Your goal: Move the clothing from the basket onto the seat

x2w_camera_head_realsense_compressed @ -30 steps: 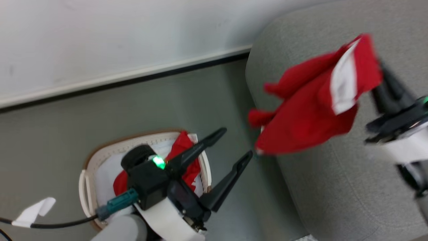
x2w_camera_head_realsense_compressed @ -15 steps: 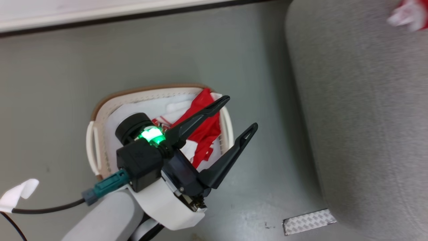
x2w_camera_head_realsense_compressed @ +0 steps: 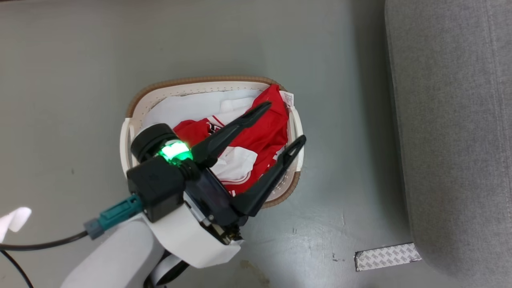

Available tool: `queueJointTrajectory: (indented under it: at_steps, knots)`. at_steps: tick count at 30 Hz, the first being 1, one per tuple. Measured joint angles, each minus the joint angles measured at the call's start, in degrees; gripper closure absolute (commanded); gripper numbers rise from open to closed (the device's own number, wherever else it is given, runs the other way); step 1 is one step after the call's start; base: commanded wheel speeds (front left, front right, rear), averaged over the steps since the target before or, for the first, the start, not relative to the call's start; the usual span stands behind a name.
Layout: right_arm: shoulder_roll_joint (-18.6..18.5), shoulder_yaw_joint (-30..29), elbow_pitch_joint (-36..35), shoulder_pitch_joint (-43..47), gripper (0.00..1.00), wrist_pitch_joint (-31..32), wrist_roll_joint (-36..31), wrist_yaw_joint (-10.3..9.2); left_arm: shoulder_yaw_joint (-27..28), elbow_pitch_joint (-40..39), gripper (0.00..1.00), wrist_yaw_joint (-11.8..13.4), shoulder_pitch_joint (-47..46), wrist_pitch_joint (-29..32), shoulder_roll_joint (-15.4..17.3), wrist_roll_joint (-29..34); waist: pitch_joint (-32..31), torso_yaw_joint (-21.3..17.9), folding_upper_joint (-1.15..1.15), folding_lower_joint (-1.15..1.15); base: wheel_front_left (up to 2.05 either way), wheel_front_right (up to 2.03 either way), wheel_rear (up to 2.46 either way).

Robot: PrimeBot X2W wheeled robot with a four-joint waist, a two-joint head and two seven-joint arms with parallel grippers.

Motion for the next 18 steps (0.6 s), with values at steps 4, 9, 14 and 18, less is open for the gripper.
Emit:
queueJointTrajectory:
  at_steps: [4, 9, 14, 18]
  knots:
    - [5.24, -5.12, 0.38, 2.38, 0.24, -0.7, -3.88, 0.0, 0.76, -0.42, 0.0, 0.79, 0.87, 0.35, 0.48, -1.3, -0.16, 0.08, 0.0, 0.0, 0.0, 0.0, 0.0]
    - [7.7, -5.57, 4.15, 2.19, 0.0, 0.2, -5.42, 0.0, 1.49, -0.4, 0.0, 1.46, 1.92, 0.4, 0.96, -2.21, -1.47, -0.6, 0.0, 0.0, 0.0, 0.0, 0.0]
    - [9.16, -3.55, 6.03, 4.21, 0.0, -1.33, -5.83, 0.0, 1.76, 0.4, 0.0, 2.14, 3.24, -0.83, 0.53, -3.5, -4.32, -1.42, 0.0, -0.01, 0.0, 0.0, 0.0]
    - [9.75, -1.42, 7.95, 6.53, 0.0, -3.36, -3.56, 0.0, 2.54, 1.67, 0.0, 2.89, 5.44, -2.27, 0.27, -4.95, -7.34, -1.97, 0.0, -0.01, 0.0, 0.0, 0.0]
